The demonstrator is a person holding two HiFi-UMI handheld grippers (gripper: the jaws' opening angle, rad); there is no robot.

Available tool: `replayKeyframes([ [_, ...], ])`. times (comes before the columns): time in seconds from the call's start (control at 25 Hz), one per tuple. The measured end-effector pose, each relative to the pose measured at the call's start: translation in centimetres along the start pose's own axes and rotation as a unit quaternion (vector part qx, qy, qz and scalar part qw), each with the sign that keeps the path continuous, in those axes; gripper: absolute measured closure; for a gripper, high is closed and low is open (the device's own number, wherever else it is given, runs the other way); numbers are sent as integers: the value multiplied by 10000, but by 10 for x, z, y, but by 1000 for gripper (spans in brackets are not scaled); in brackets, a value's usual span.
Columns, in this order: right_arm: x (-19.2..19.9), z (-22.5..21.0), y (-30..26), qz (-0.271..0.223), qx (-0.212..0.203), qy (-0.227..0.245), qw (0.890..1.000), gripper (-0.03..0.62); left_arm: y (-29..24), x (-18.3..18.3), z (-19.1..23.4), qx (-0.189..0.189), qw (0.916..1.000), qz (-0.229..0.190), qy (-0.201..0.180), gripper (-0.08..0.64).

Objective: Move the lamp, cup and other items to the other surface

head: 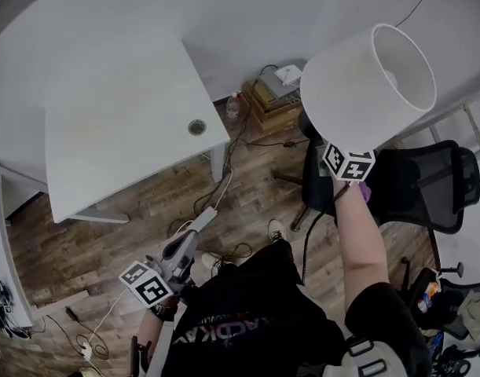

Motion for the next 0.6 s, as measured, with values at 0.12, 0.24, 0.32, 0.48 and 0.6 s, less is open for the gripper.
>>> replayKeyframes([
  [0.12,-4,-30,18,-19,218,73,9997,449,-27,5,-10,184,9997,150,-22,557],
  [0.24,0,-64,35,23,335,19,9994,449,-56,14,-22,301,9991,287,-11,557],
  [0.32,-1,-87,43,17,407,25,9992,449,-78,22,-32,358,9987,368,3,557],
  [0.48,-1,-133,58,1,508,71,9987,449,-120,45,-53,446,9973,581,60,557],
  [0.6,5,-166,66,18,551,73,9985,449,-149,60,-69,454,9966,679,67,557],
])
Point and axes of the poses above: the fingertips, and each gripper's own axes: y backward along the fingers, z to its left, x out of its underside, the point moved 9 cm from there along y, backward along the fingers, and after that the axes turned 6 degrees about -x, right-handed, at the moved point
